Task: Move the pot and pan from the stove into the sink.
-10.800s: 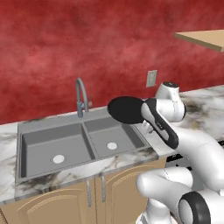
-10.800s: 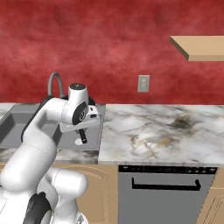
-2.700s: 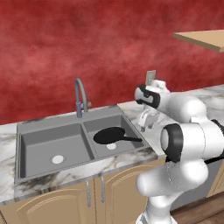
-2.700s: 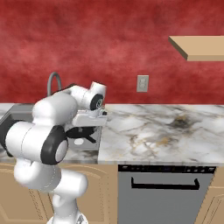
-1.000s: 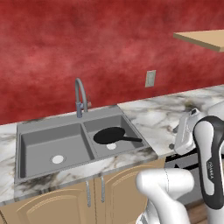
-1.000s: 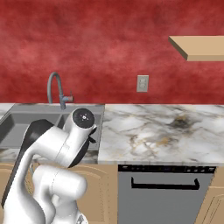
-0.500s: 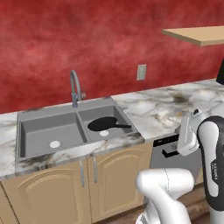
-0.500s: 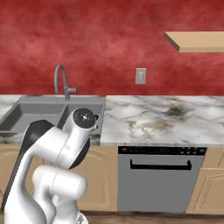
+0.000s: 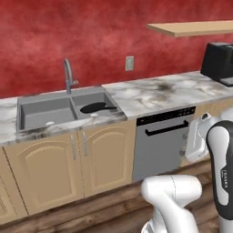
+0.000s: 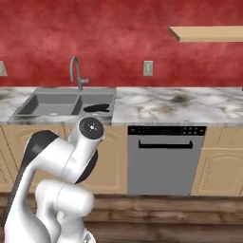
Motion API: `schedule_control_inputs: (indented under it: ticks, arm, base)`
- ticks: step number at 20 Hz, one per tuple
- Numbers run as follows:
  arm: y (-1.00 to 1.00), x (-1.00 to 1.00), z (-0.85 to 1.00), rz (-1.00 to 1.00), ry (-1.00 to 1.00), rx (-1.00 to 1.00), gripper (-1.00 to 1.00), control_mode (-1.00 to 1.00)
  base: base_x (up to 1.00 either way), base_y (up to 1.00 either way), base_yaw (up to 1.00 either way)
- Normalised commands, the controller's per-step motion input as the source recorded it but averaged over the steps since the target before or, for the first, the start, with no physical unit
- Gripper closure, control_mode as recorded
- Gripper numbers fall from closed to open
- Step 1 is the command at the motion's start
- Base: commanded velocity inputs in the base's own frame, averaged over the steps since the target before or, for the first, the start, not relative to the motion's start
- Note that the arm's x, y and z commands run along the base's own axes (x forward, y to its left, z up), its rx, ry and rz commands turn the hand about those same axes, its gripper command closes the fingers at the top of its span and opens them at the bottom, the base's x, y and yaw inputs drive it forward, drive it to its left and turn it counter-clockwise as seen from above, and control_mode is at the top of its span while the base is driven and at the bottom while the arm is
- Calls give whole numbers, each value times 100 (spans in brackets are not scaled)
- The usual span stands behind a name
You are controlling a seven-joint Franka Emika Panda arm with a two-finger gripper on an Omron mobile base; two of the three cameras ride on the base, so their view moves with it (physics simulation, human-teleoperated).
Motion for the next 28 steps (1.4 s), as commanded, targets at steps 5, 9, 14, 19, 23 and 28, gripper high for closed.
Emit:
schedule_control_inputs:
  ticks: [5, 9, 14, 19, 23, 28]
  arm:
    - [0, 0, 0, 0, 0, 0, -100, 100]
    - [0, 0, 0, 0, 0, 0, -100, 100]
    - [0, 0, 0, 0, 0, 0, -100, 100]
    - [0, 0, 0, 0, 0, 0, -100, 100]
    - [0, 0, 0, 0, 0, 0, -100, 100]
    - [0, 0, 0, 0, 0, 0, -100, 100]
  base:
    - [-41, -34, -23]
    - [-26, -33, -31]
    - [-26, -34, -32]
    - [-20, -26, -35]
    - [-11, -21, -39]
    - [-10, -21, -40]
